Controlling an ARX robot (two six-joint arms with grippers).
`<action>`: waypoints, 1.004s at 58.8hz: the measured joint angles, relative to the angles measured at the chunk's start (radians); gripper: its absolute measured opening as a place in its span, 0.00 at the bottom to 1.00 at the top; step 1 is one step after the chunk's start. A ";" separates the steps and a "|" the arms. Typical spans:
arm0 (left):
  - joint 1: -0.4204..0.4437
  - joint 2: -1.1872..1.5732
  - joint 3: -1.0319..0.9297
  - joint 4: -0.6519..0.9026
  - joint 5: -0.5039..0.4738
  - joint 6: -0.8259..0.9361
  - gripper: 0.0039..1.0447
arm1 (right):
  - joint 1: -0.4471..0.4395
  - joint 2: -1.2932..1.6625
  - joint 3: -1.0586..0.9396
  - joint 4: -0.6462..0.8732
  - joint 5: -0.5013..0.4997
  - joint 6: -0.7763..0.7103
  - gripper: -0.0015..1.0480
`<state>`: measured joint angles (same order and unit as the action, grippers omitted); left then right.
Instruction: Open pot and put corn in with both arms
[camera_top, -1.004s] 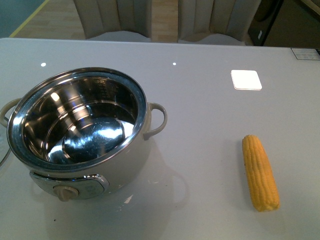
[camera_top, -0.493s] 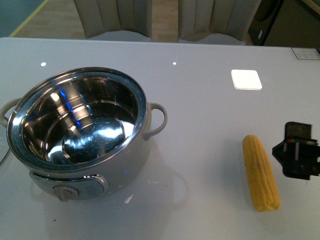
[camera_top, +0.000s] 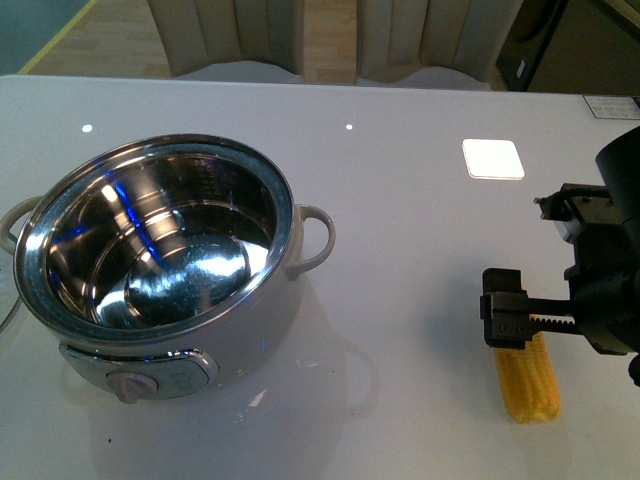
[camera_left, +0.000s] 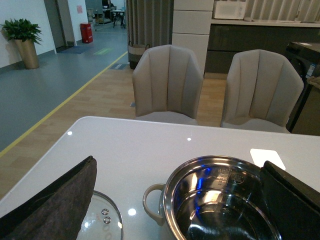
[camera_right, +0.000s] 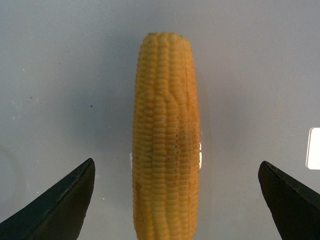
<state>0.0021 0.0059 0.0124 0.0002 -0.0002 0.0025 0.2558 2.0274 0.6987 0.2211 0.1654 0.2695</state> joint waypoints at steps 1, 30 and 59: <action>0.000 0.000 0.000 0.000 0.000 0.000 0.93 | -0.002 0.013 0.005 0.005 -0.004 0.000 0.91; 0.000 0.000 0.000 0.000 0.000 0.000 0.93 | -0.007 0.180 0.064 0.021 -0.091 0.031 0.75; 0.000 0.000 0.000 0.000 0.000 0.000 0.93 | 0.003 0.051 0.009 0.029 -0.191 0.096 0.23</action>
<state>0.0021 0.0059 0.0124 0.0002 -0.0002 0.0025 0.2584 2.0789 0.7074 0.2501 -0.0254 0.3653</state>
